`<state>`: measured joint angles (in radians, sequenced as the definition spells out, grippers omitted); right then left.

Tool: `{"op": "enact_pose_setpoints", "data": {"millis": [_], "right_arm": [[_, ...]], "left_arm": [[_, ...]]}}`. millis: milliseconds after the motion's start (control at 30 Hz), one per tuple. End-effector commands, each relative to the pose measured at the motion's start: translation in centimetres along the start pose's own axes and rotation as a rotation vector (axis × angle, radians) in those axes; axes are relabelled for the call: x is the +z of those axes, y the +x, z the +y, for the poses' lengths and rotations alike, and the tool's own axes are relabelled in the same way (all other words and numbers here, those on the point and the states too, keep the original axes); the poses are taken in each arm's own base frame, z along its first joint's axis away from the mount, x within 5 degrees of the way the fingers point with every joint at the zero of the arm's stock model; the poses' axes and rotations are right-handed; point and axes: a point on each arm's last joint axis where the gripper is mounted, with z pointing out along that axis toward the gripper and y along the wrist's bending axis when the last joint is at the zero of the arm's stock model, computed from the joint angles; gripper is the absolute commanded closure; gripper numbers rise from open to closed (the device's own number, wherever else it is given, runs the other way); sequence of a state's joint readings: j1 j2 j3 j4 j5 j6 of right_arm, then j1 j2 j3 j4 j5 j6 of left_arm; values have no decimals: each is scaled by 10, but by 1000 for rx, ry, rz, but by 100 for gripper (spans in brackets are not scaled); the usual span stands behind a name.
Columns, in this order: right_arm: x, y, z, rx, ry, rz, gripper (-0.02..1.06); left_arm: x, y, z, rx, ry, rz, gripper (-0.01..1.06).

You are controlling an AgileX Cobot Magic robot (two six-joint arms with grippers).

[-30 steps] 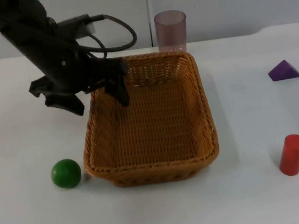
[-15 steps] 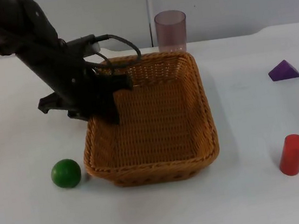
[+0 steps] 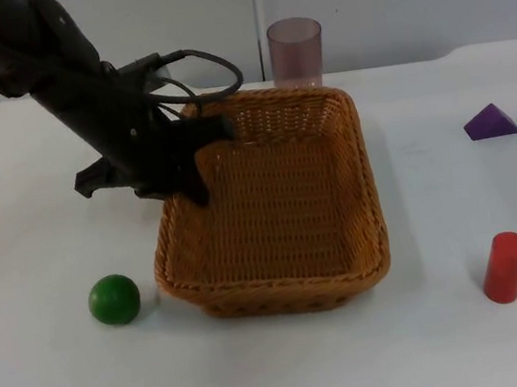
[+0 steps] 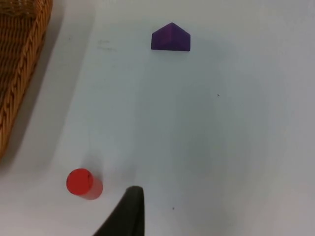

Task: Pick up the basket with the left hand and place the triangular block into the basket with the right hand.

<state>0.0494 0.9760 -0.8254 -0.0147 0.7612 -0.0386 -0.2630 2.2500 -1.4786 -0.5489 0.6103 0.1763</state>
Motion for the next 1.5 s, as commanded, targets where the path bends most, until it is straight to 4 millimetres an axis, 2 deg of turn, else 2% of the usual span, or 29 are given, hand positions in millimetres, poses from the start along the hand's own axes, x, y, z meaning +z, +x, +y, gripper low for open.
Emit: {"op": "enact_pose_setpoints", "data": {"millis": [0,167,267,300,400,433,467,500,567,633,667,767,800,833,1033,1067,1167,1467], "right_arm": [[-2,-2,-2,5,6,-14,-1],[-2,-2,-2,3,8,-16,-1],[-2,-2,-2,4,7,-14,-1],[-2,-2,-2,4,7,-14,-1],[-2,-2,-2,4,7,-13,-1],[-2,-2,-2,4,7,-13,-1],[-2,-2,-2,4,7,-13,-1],[-2,-2,-2,4,7,-13,-1],[-2,-2,-2,-1,10,-13,-1],[-2,-2,-2,-1,10,-13,-1],[-2,-2,-2,-1,10,-13,-1],[-2,-2,-1,-1,7,-13,-1],[-2,-2,-1,1,6,-13,-1],[-2,-2,-1,1,6,-13,-1],[-1,-1,-1,5,1,-2,-1],[-1,-1,-1,5,1,-2,-1],[-2,0,0,12,-11,4,-1],[-2,2,1,14,-14,26,-1]], "left_arm": [[-7,0,-7,-9,27,12,105],[-25,5,-20,9,60,63,105],[-51,3,-31,3,82,36,105],[-51,3,-31,3,82,36,105],[-75,5,-41,6,105,51,105],[-92,6,-47,22,122,45,105],[-102,8,-52,32,133,54,105],[-102,8,-52,32,133,54,105],[-125,12,-60,63,151,51,105],[-144,22,-65,92,169,39,105],[-144,22,-65,92,169,39,105],[-163,52,-62,106,164,-7,105],[-163,64,-58,88,161,-13,105],[-163,64,-58,88,161,-13,105],[-163,131,-28,34,125,-45,105],[-163,131,-28,34,125,-45,105],[-161,149,-21,30,113,-34,105],[-159,148,-20,15,110,-58,105]]}}
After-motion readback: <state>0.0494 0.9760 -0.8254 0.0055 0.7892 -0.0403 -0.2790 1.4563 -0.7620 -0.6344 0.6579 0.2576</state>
